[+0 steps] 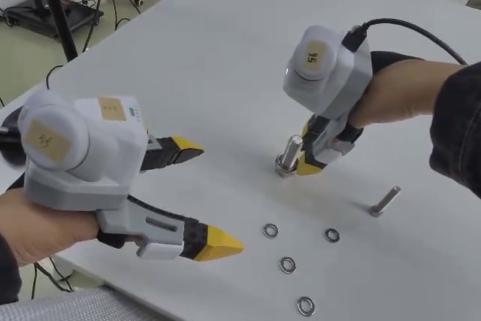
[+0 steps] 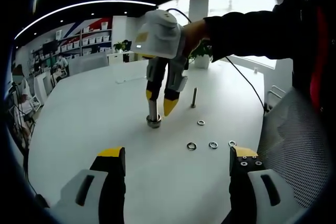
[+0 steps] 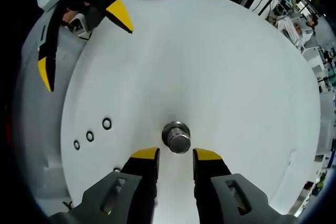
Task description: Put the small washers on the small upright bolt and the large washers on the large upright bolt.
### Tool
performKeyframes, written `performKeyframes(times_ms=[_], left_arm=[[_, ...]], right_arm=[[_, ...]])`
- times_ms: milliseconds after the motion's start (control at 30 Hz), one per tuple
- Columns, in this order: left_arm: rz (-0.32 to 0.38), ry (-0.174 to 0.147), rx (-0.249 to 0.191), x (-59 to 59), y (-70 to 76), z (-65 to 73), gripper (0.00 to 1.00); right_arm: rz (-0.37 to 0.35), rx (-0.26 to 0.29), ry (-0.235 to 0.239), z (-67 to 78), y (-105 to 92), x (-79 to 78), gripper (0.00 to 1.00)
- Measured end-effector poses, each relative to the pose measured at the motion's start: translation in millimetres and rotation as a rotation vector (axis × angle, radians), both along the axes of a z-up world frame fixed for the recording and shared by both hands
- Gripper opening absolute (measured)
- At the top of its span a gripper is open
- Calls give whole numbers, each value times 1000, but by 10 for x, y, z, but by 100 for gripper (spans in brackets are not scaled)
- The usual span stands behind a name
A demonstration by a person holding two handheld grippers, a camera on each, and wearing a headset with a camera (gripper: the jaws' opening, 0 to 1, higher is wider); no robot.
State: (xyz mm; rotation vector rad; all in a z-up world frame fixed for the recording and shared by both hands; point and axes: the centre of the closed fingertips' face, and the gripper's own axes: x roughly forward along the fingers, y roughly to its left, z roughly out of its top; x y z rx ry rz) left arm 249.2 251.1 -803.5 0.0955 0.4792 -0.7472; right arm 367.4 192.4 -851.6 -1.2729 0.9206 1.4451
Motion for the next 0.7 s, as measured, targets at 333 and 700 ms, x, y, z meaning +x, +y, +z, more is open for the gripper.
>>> performKeyframes(times_ms=[333,700], left_arm=[[-14,-2,9,13,-22,30,81],[-42,-11,22,28,-76,93,81]], right_arm=[[-26,13,-7,69,-124,7,26],[-65,25,-12,104,-305,-65,26]])
